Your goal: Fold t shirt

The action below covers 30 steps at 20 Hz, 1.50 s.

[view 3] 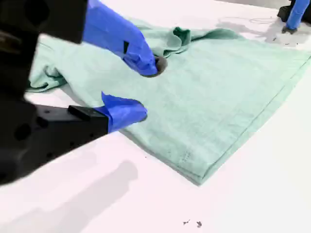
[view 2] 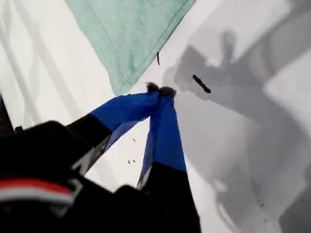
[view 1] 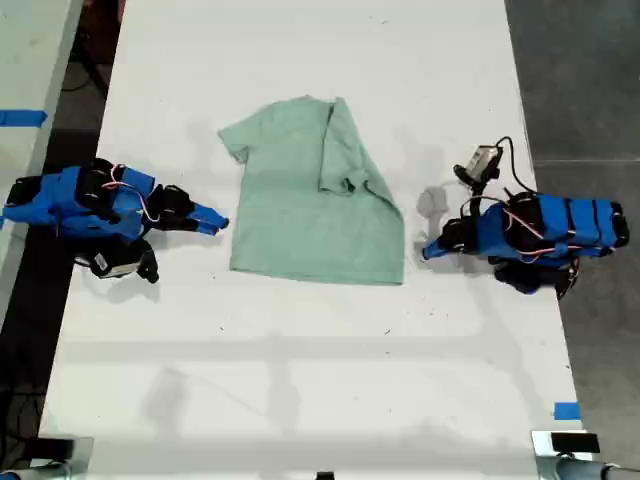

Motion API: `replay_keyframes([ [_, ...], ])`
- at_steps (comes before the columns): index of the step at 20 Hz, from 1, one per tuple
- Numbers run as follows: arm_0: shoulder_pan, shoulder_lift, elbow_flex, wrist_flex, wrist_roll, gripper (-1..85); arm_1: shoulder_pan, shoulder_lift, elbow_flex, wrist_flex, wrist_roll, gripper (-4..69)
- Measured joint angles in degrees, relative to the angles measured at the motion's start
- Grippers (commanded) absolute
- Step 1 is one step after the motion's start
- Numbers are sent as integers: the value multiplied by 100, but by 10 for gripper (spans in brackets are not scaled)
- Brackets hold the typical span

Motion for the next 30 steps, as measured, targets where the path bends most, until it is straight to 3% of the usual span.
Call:
replay_keyframes([
  [4, -422, 0, 97, -571, 290, 0, 141, 0, 9, 0, -229, -13],
  [10, -360, 0, 97, -563, 0, 0, 316, 0, 9, 0, -325, -13],
  [19, -888, 0, 97, -563, 176, 0, 176, 0, 18, 0, -132, -13],
  [27, -598, 0, 88, -571, 299, -1, 369, 0, 18, 105, -325, -13],
  [30, -1020, -387, -668, -721, 773, -1, 369, 0, 18, 105, -325, -13],
])
